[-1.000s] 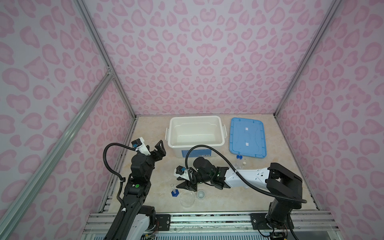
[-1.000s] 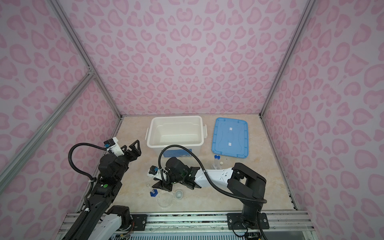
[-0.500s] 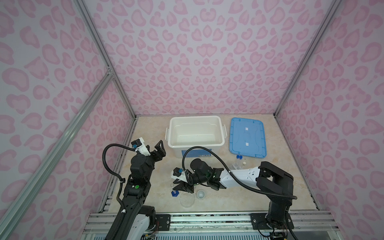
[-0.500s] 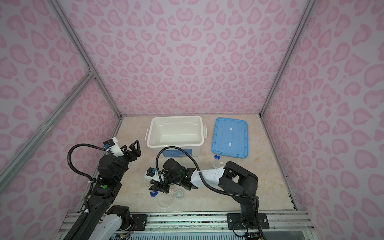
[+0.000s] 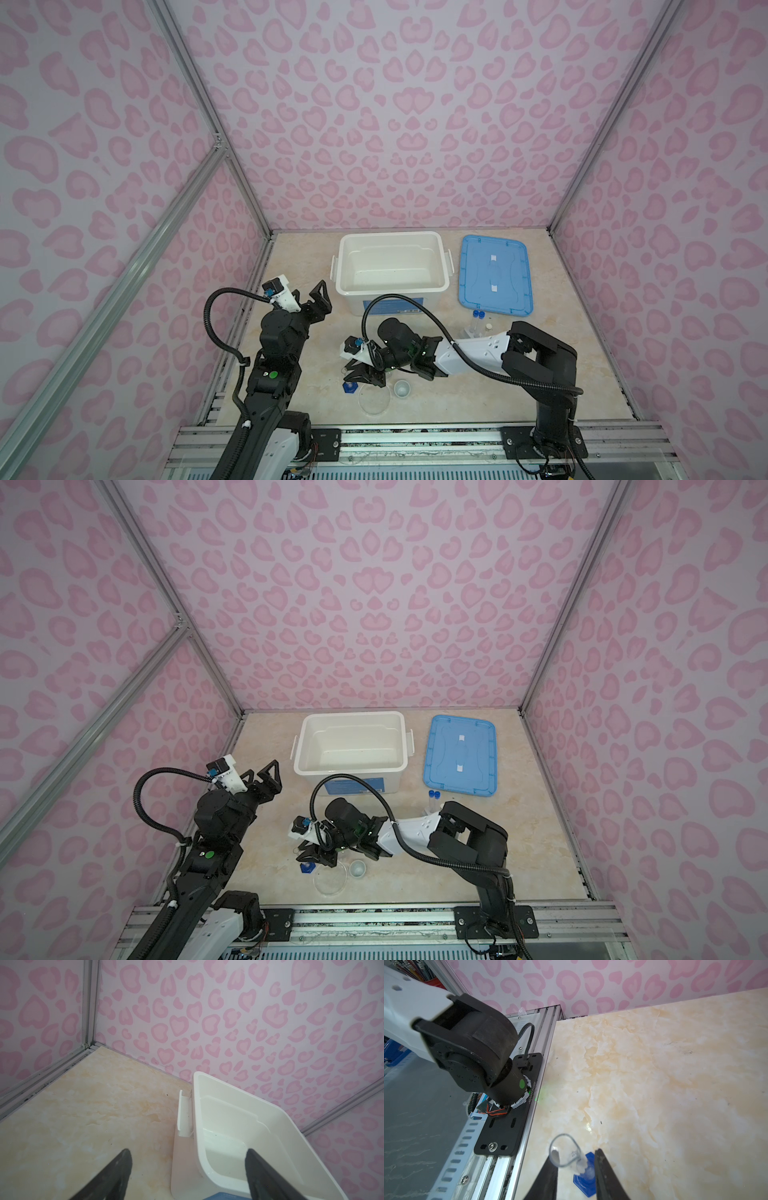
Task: Organize the chemistry lab equipment
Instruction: 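Lower the right gripper and close it on the blue-based glass graduated cylinder, then lift the graduated cylinder with the right gripper and carry it over the white box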
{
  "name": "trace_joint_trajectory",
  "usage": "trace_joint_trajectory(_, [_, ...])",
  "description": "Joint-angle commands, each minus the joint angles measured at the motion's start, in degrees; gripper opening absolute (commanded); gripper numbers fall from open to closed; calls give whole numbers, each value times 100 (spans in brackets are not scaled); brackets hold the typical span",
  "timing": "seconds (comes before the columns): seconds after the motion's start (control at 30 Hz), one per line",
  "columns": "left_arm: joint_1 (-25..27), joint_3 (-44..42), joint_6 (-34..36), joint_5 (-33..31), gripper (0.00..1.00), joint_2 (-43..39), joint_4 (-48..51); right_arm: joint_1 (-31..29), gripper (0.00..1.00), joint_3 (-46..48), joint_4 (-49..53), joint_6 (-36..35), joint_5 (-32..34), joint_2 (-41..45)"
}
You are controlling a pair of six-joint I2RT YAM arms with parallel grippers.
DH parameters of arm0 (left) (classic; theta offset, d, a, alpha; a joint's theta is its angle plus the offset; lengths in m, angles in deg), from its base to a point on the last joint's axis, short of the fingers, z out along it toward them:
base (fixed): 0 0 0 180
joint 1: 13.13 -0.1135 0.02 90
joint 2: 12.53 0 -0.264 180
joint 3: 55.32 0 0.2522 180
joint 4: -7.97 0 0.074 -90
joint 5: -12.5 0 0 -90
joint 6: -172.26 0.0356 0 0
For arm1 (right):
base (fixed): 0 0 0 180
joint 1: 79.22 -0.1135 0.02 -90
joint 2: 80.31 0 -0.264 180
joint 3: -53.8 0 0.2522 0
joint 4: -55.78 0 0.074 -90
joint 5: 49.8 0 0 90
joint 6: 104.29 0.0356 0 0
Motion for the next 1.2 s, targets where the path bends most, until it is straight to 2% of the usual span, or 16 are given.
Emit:
trace_joint_trajectory(0.0, [-6, 45, 65, 11, 87, 0, -127, -11, 29, -25, -239, 29, -36, -61])
trace_joint_trajectory(0.7, [-8, -14, 75, 15, 87, 8, -129, 15, 20, -17, -477, 64, -54, -202])
trace_joint_trajectory(1.17, [-8, -31, 118, -3, 86, -68, -127, 11, 14, 27, -394, 22, 148, 33])
